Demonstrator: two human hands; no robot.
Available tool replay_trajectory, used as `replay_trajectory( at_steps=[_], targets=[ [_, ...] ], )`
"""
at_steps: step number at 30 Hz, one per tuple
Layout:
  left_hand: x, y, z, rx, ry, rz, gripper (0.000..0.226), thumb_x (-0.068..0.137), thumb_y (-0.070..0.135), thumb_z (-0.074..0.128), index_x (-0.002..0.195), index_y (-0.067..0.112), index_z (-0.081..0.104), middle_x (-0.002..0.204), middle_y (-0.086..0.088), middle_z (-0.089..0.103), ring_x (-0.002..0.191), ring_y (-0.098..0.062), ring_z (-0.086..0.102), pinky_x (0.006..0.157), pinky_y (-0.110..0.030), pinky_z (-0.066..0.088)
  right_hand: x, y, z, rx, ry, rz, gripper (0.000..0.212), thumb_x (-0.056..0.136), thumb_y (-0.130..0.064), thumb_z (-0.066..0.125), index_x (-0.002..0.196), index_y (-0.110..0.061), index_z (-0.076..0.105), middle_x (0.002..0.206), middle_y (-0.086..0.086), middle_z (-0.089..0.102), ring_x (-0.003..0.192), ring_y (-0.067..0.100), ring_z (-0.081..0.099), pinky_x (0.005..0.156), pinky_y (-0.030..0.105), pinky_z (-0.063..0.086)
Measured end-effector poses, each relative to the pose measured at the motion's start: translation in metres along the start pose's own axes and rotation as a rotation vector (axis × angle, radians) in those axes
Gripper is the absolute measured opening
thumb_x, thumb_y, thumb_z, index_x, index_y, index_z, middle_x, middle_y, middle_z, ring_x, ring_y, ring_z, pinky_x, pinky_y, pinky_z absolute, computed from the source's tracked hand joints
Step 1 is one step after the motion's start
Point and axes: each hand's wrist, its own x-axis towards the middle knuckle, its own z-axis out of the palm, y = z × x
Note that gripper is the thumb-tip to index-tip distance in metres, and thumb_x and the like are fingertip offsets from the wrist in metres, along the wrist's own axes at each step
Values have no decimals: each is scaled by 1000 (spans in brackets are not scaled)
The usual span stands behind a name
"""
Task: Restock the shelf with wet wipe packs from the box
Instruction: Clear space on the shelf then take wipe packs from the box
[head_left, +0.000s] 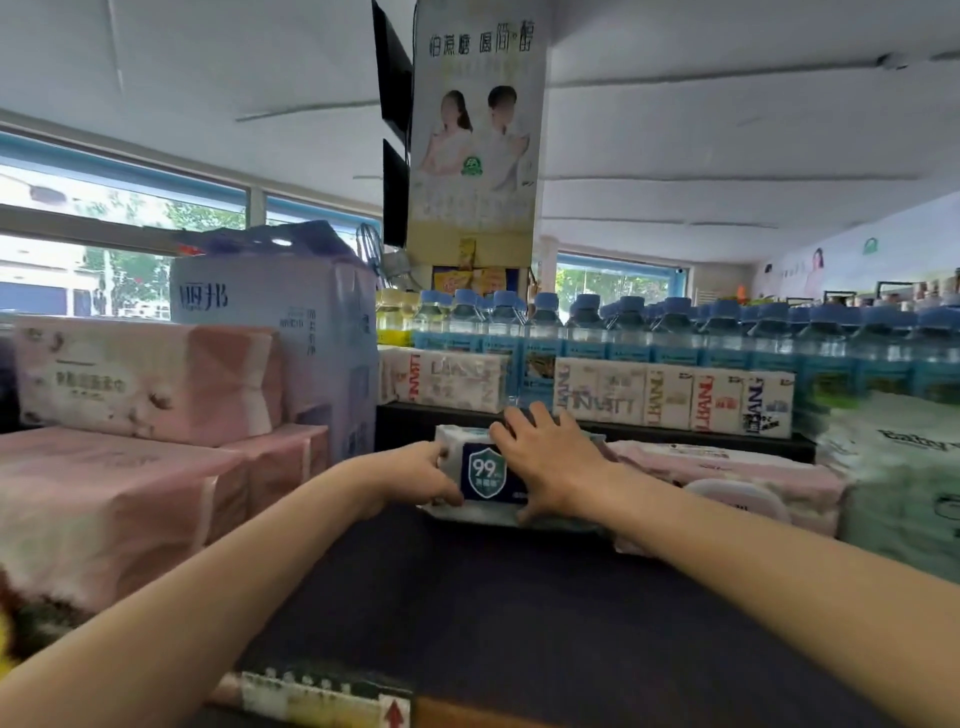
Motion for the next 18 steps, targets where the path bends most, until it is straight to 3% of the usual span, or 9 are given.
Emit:
replay_trajectory(
  at_steps=[4, 9, 13, 16, 18],
  targets=[
    [6, 5, 1, 155, -36, -10, 59, 83, 8, 62, 137, 10, 38, 133, -7, 52, 120, -20, 50, 105, -29, 39, -7, 1, 0, 28, -17, 46, 87, 71, -44, 73, 137, -12, 26, 142, 12, 27, 130, 34, 25, 103, 48, 33],
    [10, 3, 7, 220, -69, -22, 63, 82, 6, 59, 140, 12, 33, 134, -7, 48, 123, -22, 45, 107, -30, 36, -11, 12, -10, 61, -106, 16, 78, 77, -35, 71, 136, -10, 28, 145, 16, 24, 131, 35, 26, 99, 44, 39],
    [8, 6, 9, 264, -44, -34, 62, 83, 7, 57, 139, 9, 33, 137, -8, 45, 125, -22, 44, 104, -27, 36, -20, 39, -17, 56, -124, 42, 50, 82, -28, 64, 126, -12, 44, 131, 8, 43, 122, 28, 39, 95, 38, 39],
    [6, 1, 17, 213, -51, 2, 71, 80, 5, 59, 143, 9, 27, 140, -8, 45, 125, -22, 46, 107, -29, 38, -31, 55, -16, 108, -172, 121, 28, 87, -10, 52, 115, -12, 53, 121, 5, 54, 111, 23, 52, 85, 32, 45],
    [6, 2, 18, 235, -85, -21, 86, 79, 7, 60, 149, 12, 11, 144, -9, 40, 129, -23, 43, 109, -33, 36, -39, 59, -19, 171, -201, 176, 35, 88, -2, 47, 120, -14, 53, 125, 5, 54, 110, 21, 53, 89, 32, 48]
  ],
)
